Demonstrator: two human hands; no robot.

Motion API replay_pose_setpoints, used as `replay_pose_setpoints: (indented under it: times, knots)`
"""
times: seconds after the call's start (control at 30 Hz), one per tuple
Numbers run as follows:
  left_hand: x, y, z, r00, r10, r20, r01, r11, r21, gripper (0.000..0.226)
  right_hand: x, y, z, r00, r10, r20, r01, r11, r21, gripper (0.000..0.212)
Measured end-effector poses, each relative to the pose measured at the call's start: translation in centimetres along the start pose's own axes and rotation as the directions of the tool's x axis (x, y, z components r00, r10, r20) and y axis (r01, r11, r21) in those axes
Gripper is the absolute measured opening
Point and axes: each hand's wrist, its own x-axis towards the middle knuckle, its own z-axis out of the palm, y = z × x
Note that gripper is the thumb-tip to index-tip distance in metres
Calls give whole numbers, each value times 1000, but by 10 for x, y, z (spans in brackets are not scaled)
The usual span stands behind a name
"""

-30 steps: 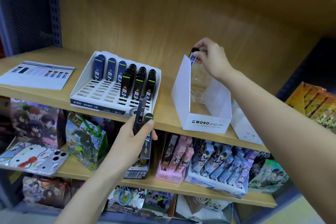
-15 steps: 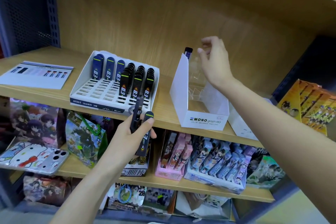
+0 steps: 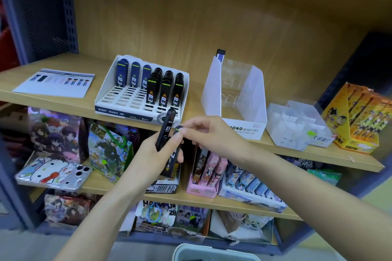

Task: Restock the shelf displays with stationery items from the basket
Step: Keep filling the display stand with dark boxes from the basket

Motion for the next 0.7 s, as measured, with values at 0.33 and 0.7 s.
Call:
replay_pose_setpoints:
  times: [0.33, 0.7]
  knots:
    - [-3, -13, -32, 999, -32, -43, 22, 979, -204, 28, 26, -27, -15, 872, -211, -441, 253, 967, 38, 5]
    - [31, -9, -63, 921, -358, -151, 346, 933, -102, 42, 67, -10, -14, 876, -295, -382, 222, 949, -225, 8]
